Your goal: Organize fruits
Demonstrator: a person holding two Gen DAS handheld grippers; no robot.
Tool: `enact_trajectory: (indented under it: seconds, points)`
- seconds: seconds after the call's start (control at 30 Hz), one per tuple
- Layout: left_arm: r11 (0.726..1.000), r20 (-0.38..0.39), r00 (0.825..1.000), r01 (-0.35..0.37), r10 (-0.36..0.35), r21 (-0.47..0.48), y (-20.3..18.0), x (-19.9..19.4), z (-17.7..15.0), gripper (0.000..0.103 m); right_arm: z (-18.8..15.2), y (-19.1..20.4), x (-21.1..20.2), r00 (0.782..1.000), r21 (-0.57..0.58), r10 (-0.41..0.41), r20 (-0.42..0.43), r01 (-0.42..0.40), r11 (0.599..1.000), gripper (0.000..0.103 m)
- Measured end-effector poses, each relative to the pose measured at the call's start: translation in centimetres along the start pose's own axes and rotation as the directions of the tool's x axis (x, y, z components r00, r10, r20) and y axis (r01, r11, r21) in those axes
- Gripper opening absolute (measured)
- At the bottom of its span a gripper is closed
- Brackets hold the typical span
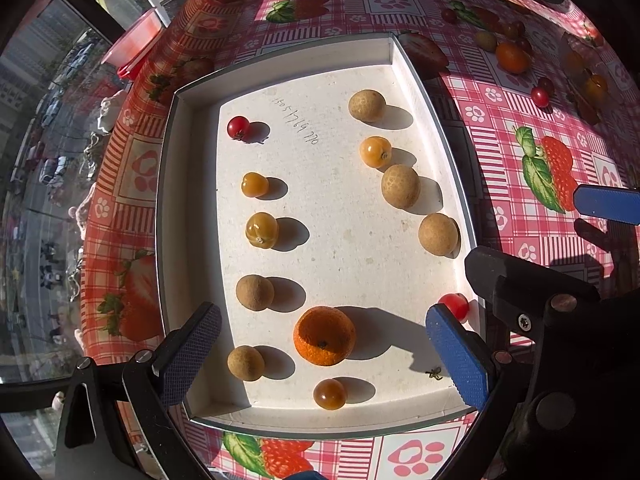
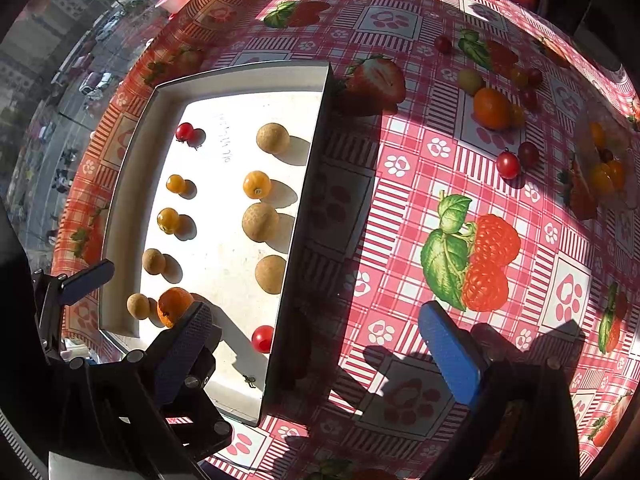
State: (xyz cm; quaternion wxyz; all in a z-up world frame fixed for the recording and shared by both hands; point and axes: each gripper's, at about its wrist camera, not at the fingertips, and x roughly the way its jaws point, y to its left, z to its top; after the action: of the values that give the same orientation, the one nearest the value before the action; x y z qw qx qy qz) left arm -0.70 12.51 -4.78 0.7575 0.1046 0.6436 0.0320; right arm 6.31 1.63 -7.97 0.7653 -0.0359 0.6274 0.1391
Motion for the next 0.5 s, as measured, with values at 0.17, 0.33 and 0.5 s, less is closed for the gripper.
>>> enact_trajectory:
  seconds: [0.17,0.33,0.5]
  points:
    - [1.0,0.0,1.0,0.0,0.0,0.004,-0.01,0.06,-0.06,0.103,-0.04,-0.07,0.13,1.0,0.002,0.0,-0.003,0.0,1.0,0.103]
    - [1.0,0.0,1.0,-0.001,0.001,0.009,-0.12,0.11,-0.18,0.103,-0.03,-0.09,0.13,1.0,0.002,0.0,-0.003,0.0,1.0,0.103]
    - [1.0,-0.001,1.0,-0.002,0.002,0.009,-0.12,0.19,-0.26,0.103,-0.05,-0.08,0.16,1.0,0.001,-0.002,-0.004,0.002,1.0,0.103]
